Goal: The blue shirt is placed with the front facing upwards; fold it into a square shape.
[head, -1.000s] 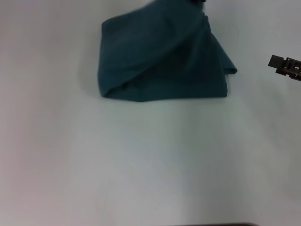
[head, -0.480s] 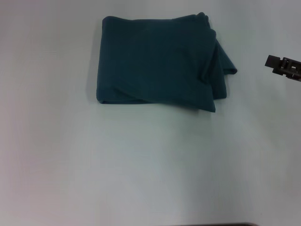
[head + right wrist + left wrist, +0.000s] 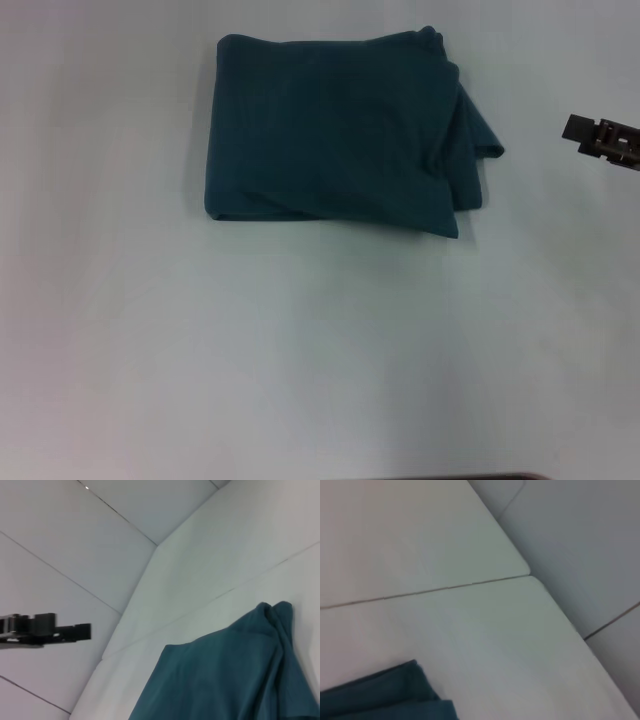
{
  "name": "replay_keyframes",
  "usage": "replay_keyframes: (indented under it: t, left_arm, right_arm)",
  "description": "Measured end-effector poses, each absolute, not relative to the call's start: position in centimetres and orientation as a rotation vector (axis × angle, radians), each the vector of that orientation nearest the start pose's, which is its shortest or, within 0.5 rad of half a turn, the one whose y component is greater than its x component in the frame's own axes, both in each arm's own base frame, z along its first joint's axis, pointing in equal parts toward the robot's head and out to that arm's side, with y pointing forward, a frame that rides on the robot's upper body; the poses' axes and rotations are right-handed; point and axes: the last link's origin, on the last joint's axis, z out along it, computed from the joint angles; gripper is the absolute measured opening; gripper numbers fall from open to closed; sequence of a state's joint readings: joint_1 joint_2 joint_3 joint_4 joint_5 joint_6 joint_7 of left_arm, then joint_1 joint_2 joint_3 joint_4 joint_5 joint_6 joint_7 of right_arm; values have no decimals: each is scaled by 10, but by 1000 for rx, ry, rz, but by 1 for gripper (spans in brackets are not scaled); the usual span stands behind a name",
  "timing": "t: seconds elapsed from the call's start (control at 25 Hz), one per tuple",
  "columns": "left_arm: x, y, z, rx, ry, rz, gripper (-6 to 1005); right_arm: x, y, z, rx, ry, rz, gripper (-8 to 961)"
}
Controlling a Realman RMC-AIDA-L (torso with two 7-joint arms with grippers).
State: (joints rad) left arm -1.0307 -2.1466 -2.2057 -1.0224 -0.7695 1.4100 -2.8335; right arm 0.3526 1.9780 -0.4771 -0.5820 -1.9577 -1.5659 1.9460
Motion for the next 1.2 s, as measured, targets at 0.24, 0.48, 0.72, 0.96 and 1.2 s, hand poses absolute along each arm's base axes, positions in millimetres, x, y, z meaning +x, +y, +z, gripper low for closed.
replay_keyframes:
  t: [0.24,0.48,0.72,0.96,1.2]
  left_arm:
    - [-126,418,23,-2351,-1690,-484,937]
    - [-196,402,39,-2167,-1849,-552,935]
    - [-242,380,35,-2081,-1950,-587,927]
    - [-259,365,19,-2079,-2005,-572,914]
    - [-264,362,15,-2087,-2017,-555,901]
  right_arm:
    - [346,290,57,-2132,1628,918,928]
    - [344,293,59,-2152,1656,884,928]
    - [343,296,63,-2170,1651,865,928]
    - [340,299,73,-2197,1683,847,928]
    - [350,320,117,-2037,1871,689,928]
